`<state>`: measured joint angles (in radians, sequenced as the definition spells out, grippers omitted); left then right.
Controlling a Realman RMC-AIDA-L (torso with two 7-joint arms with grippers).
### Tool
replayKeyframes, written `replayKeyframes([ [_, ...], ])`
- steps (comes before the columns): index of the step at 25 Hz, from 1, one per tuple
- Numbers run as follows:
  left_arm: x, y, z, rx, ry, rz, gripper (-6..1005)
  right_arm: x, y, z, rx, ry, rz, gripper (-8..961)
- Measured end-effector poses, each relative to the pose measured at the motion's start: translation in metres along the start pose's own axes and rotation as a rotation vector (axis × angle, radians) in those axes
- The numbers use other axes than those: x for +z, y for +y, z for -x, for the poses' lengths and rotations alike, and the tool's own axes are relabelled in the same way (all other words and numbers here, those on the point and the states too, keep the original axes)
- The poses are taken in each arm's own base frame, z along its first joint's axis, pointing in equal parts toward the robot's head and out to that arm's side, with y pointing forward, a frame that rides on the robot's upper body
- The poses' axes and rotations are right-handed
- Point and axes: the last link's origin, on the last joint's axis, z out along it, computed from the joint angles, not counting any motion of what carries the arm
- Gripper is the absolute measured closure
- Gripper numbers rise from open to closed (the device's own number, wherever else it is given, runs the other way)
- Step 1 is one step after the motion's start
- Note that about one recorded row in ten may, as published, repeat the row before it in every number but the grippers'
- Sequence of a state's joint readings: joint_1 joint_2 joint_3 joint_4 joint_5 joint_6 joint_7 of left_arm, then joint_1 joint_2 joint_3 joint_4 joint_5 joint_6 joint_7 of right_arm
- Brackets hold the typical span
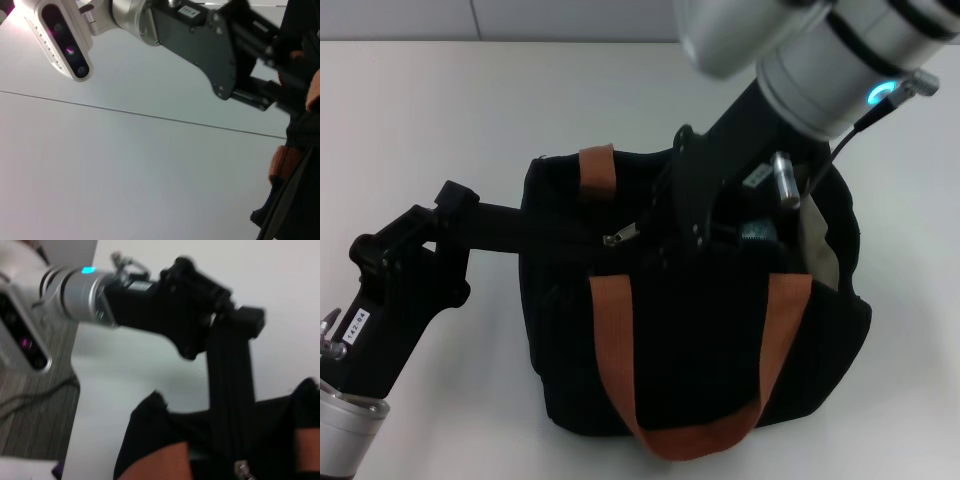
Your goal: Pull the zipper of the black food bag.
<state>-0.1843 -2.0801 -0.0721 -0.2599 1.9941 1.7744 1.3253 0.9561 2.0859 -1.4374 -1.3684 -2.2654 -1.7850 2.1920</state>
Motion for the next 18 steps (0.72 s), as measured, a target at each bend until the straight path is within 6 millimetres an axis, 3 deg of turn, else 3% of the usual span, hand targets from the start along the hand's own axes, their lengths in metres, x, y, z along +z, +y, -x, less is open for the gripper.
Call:
replayKeyframes([
  [13,-0.001,0.0,-0.002,-0.003,0.007,-0.002,980,0.023,0.001,0.004,-0.112,0.047,-0.098,570],
  [18,-0.002,-0.002,-0.003,-0.005,0.015,-0.01,980,0.029,0.004,0.005,-0.15,0.047,-0.114,615],
])
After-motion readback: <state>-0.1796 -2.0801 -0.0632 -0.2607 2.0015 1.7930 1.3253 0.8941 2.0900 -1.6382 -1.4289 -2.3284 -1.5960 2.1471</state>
